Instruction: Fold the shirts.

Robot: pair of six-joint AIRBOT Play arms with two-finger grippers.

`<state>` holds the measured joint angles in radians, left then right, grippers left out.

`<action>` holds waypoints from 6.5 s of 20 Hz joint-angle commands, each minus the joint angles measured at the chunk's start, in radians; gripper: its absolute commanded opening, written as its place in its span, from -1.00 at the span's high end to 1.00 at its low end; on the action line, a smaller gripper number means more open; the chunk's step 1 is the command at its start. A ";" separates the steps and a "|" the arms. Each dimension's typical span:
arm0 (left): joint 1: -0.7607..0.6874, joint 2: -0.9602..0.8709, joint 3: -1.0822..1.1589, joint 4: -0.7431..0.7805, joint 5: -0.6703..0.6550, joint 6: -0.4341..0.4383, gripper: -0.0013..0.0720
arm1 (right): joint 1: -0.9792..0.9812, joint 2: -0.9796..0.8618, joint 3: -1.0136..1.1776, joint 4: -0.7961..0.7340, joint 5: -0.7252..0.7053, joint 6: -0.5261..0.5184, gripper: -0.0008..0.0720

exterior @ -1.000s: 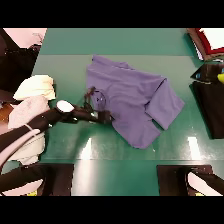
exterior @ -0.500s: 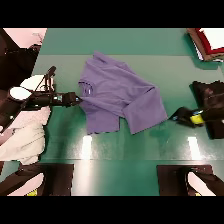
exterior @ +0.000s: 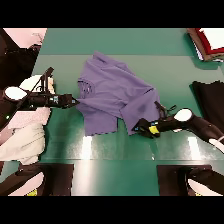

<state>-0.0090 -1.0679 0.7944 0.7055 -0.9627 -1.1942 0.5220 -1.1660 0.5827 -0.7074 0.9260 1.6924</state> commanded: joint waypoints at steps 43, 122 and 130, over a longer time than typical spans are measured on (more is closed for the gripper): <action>0.278 0.233 1.169 -0.163 -0.209 -0.085 0.91 | -1.027 0.287 1.390 -0.384 0.537 -0.183 0.95; -0.039 0.113 -0.178 0.079 -0.045 -0.104 0.91 | -0.974 0.190 0.043 -0.507 0.513 -0.320 -0.38; -0.039 0.113 -0.175 0.085 -0.044 -0.061 0.91 | -0.871 0.053 -0.028 -0.400 0.375 -0.358 -0.16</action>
<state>-0.0479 -0.9558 0.6151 0.7868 -1.0065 -1.2724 -0.3897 -1.0782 0.5728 -1.1236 1.3506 1.3399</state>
